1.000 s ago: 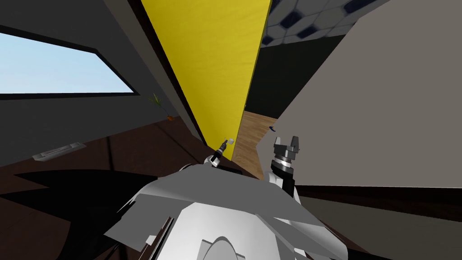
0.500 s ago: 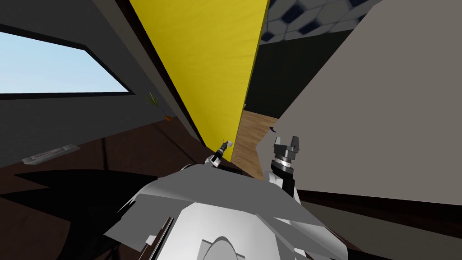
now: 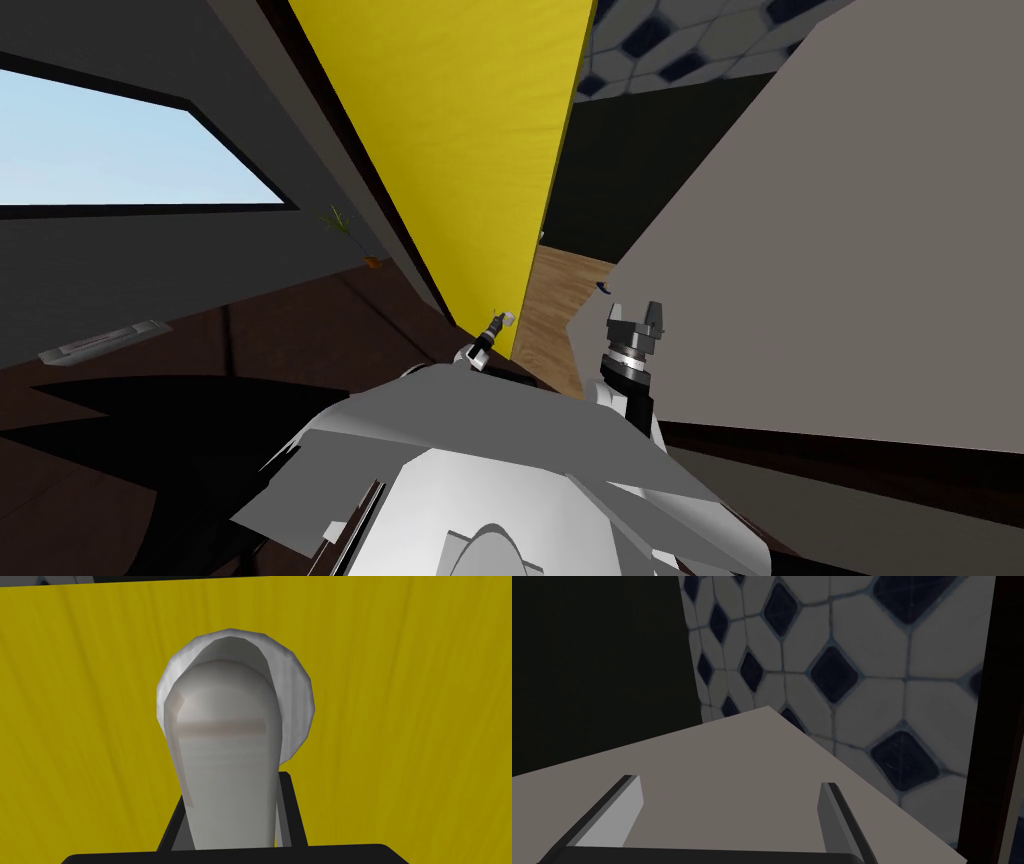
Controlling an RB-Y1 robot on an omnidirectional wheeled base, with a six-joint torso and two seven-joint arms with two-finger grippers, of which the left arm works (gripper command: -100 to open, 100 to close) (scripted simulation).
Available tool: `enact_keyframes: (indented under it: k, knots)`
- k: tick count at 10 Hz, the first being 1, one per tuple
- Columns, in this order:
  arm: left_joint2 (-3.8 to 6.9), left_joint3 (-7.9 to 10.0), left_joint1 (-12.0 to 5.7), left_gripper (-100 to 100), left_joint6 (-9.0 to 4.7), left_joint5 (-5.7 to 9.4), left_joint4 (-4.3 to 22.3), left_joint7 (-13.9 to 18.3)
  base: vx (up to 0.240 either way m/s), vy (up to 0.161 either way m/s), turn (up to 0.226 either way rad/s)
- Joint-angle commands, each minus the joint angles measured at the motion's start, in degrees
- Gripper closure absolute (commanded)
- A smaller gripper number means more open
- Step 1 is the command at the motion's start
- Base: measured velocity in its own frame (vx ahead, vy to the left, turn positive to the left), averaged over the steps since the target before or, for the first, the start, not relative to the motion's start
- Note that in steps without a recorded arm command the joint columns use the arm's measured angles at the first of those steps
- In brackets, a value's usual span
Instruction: Push the door open
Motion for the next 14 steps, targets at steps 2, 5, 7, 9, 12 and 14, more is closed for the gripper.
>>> enact_keyframes:
  k: [2, 5, 7, 9, 12, 14]
  knots:
    - [0.59, 1.09, -0.22, 100, -0.08, 0.5, -0.12, -0.43, 0.148, -0.071, 0.039]
    - [1.27, 2.59, -0.24, 100, -0.12, 1.19, 0.02, -1.01, 0.164, -0.1, 0.035]
    - [1.27, 2.59, -0.24, 100, -0.12, 1.19, 0.02, -1.01, 0.099, -0.056, 0.007]
    - [1.66, 3.71, -0.26, 100, -0.14, 1.71, 0.12, -1.44, 0.108, -0.07, 0.048]
    - [2.17, 5.82, -0.29, 100, -0.2, 2.68, 0.31, -2.25, 0.135, -0.102, 0.056]
    - [2.38, 7.15, -0.31, 100, -0.23, 3.29, 0.44, -2.77, 0.128, -0.128, 0.064]
